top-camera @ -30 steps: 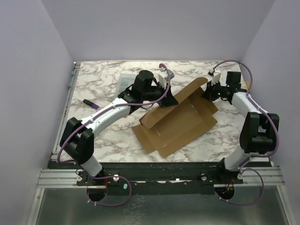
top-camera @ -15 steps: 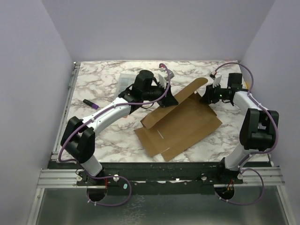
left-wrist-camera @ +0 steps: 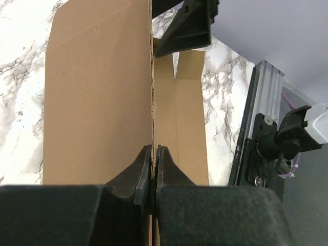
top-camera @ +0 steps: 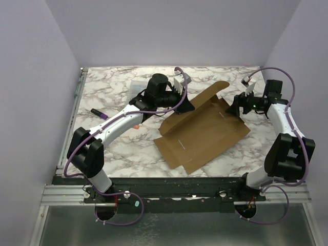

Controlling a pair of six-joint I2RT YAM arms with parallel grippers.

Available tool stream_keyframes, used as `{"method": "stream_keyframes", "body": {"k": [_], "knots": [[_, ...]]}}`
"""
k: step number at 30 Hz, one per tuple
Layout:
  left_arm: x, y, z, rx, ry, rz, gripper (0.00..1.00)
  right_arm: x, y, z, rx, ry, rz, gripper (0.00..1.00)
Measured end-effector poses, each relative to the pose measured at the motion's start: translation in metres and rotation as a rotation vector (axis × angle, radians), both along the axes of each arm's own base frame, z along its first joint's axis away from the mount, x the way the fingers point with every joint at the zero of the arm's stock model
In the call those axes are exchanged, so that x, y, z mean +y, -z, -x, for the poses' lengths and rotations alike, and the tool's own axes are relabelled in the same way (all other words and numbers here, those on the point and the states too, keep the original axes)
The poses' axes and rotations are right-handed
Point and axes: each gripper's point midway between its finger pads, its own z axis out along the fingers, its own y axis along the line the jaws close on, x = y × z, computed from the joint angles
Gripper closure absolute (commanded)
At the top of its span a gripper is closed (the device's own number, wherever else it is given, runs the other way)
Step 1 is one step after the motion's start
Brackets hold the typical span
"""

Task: Fold the paper box
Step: Fold the paper box at the center of the board.

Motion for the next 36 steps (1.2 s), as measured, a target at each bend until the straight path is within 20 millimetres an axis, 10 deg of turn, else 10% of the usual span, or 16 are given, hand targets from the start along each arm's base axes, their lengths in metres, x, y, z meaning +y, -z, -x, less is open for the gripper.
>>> {"method": "stream_keyframes", "body": {"k": [12, 21, 28, 36], "knots": [[0.006, 0.001, -0.012, -0.038, -0.049, -0.063, 1.0, -0.03, -0.013, 0.028, -0.008, 0.03, 0.041, 0.16], [0.015, 0.004, -0.027, -0.041, -0.143, -0.122, 1.0, -0.044, 0.016, 0.058, 0.096, 0.067, 0.026, 0.14], [0.011, 0.014, -0.037, -0.029, -0.161, -0.159, 1.0, -0.013, 0.018, 0.101, -0.141, -0.329, 0.117, 0.0], [0.009, 0.02, -0.04, -0.025, -0.155, -0.174, 1.0, 0.007, 0.075, 0.146, -0.205, -0.662, 0.123, 0.03]]}}
